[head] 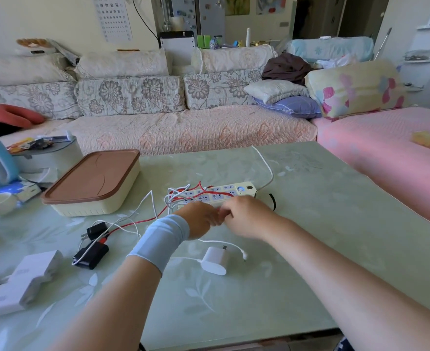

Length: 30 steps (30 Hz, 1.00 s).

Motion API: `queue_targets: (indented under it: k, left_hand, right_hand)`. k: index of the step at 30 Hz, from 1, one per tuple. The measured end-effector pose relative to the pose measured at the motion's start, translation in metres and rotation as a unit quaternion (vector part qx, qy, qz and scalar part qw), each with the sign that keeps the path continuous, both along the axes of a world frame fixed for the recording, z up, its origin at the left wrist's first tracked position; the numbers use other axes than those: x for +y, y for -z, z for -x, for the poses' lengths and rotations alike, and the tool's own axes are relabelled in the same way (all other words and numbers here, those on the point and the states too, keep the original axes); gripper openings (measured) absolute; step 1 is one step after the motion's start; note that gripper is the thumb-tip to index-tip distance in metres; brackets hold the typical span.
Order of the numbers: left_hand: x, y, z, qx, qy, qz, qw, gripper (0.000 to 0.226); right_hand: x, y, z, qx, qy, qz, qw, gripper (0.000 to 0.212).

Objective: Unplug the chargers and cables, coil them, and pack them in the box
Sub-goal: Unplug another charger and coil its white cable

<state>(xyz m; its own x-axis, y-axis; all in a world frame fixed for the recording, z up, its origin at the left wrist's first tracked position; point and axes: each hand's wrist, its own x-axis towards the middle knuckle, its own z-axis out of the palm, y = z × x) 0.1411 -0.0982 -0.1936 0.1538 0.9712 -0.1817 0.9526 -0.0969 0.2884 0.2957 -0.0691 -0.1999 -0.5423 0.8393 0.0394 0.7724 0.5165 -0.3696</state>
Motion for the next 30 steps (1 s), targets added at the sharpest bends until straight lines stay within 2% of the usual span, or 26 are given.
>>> queue_targets:
  k: [2,4,6,8,11,15,18,22,25,30]
  left_hand:
    - [-0.013,0.003,0.015,0.001,-0.003,0.059,0.998,0.045]
    - [-0.023,0.008,0.027,0.02,-0.009,0.086,0.996,0.047]
    - [-0.03,0.013,0.032,0.057,-0.012,0.083,0.995,0.045]
    - [-0.033,0.016,0.036,0.095,-0.022,0.078,0.992,0.041]
    - [-0.034,0.014,0.039,0.132,-0.021,0.086,0.987,0.038]
    - [-0.039,0.009,0.04,0.109,0.0,0.13,0.985,0.061]
    - [-0.038,0.013,0.04,0.138,0.003,0.136,0.981,0.066]
    - [-0.032,0.02,0.031,0.107,0.005,0.108,0.988,0.042]
    - [-0.026,0.023,0.018,0.08,0.045,0.117,0.989,0.031]
    - [-0.017,0.025,-0.01,0.083,0.091,0.142,0.982,0.03]
  right_hand:
    - [-0.013,0.004,0.012,-0.104,-0.003,0.027,0.994,0.028]
    - [-0.02,0.011,0.017,-0.22,0.014,0.036,0.975,0.016]
    - [-0.022,0.018,0.016,-0.253,0.021,0.031,0.967,0.012]
    - [-0.022,0.022,0.013,-0.21,0.017,0.04,0.977,0.023]
    - [-0.021,0.026,0.009,-0.104,0.001,0.042,0.994,0.02]
    - [-0.018,0.034,0.018,-0.025,-0.019,0.053,0.998,0.019]
    - [-0.017,0.031,0.024,-0.022,-0.044,0.064,0.997,0.023]
    - [0.0,0.017,0.006,-0.004,0.038,-0.005,0.999,0.029]
    - [0.016,0.017,-0.02,-0.024,0.09,-0.024,0.995,0.027]
    - [0.033,0.025,-0.052,-0.089,0.119,-0.03,0.989,0.032]
